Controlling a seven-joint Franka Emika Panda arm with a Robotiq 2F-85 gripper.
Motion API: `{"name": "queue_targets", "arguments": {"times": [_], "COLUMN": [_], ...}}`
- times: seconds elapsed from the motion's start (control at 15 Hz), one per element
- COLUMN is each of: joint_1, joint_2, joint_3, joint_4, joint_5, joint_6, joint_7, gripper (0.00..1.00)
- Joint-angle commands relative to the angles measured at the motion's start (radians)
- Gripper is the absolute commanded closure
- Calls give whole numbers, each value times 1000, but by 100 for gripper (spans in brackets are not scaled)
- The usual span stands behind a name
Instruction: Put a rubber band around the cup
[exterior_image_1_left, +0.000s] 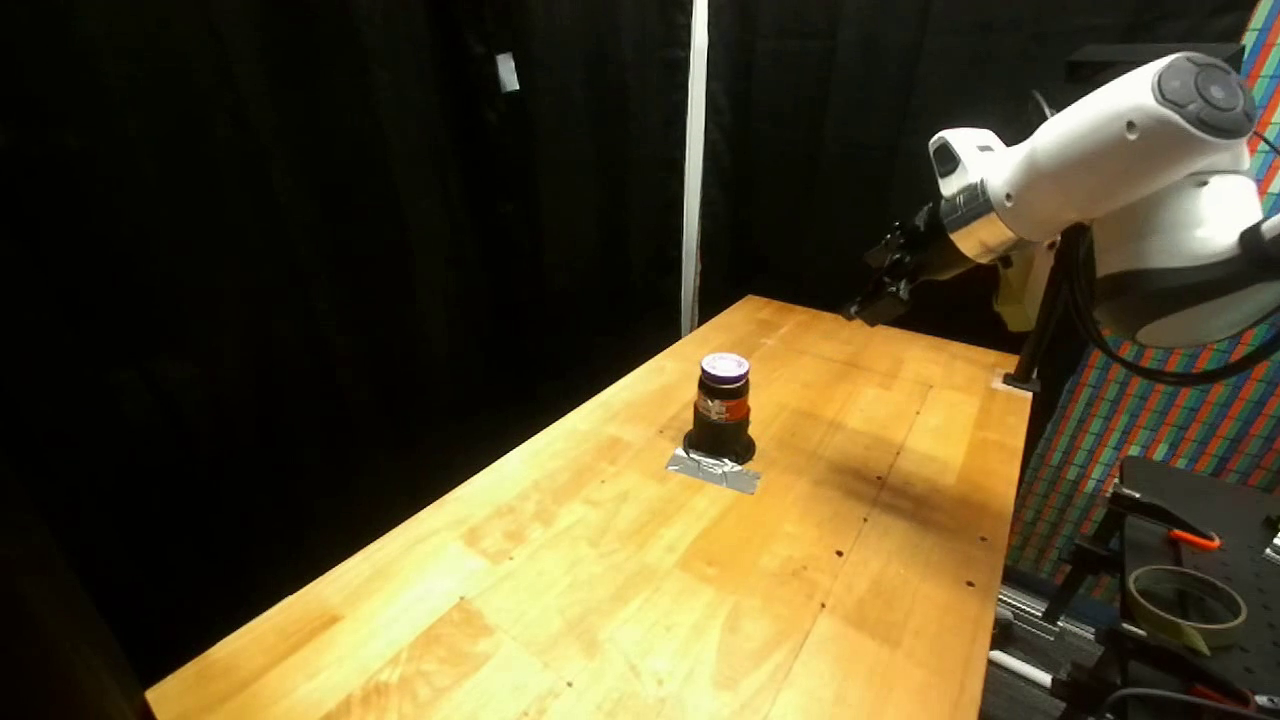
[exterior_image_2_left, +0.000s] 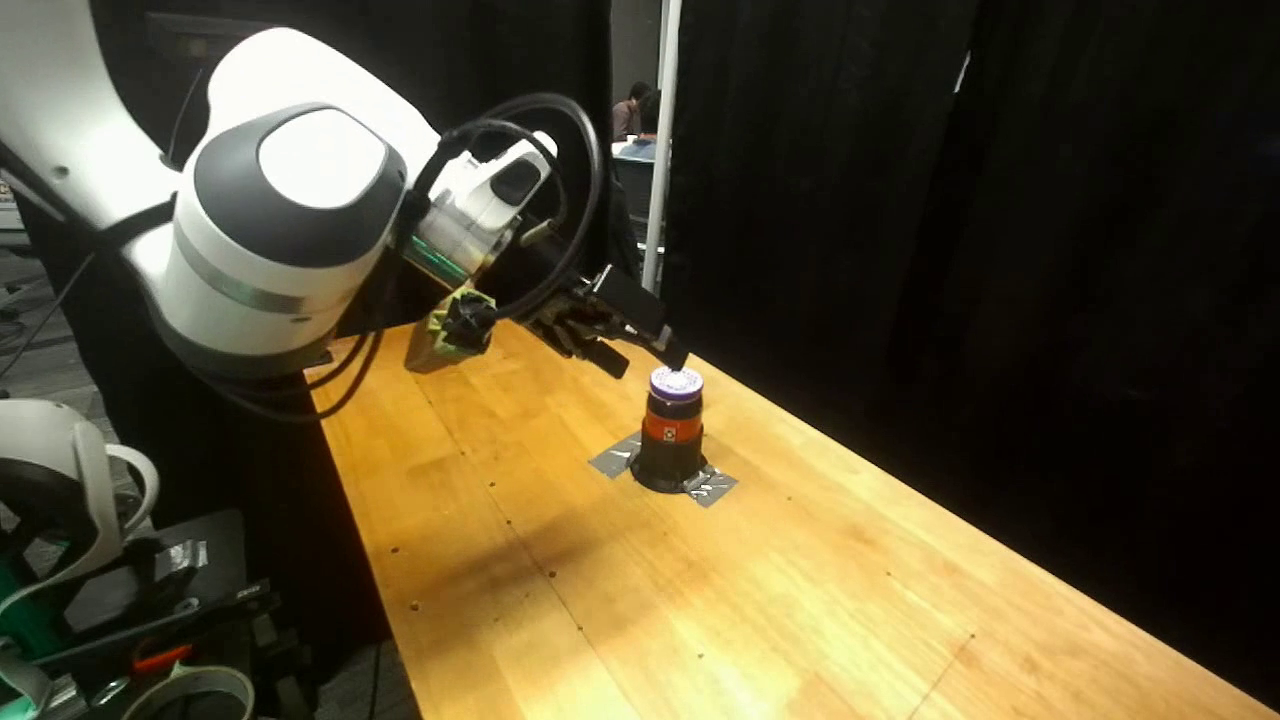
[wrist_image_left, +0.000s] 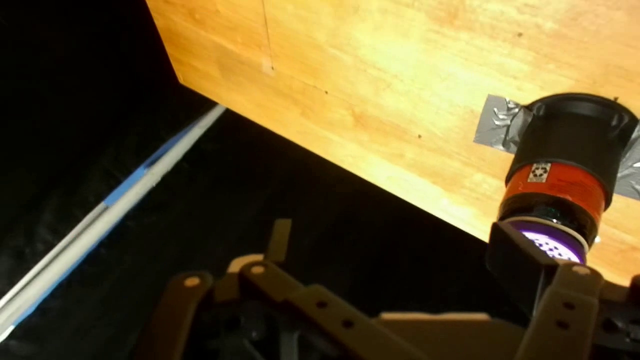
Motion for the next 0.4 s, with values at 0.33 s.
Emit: {"name": "queue_targets", "arguments": {"times": [0.33], "joint_1": [612], "joint_2": [-184], "joint_3": [-523], "joint_4": [140], "joint_5": [209], "joint_6": [-605], "joint_7": [-220], "gripper": [0]}}
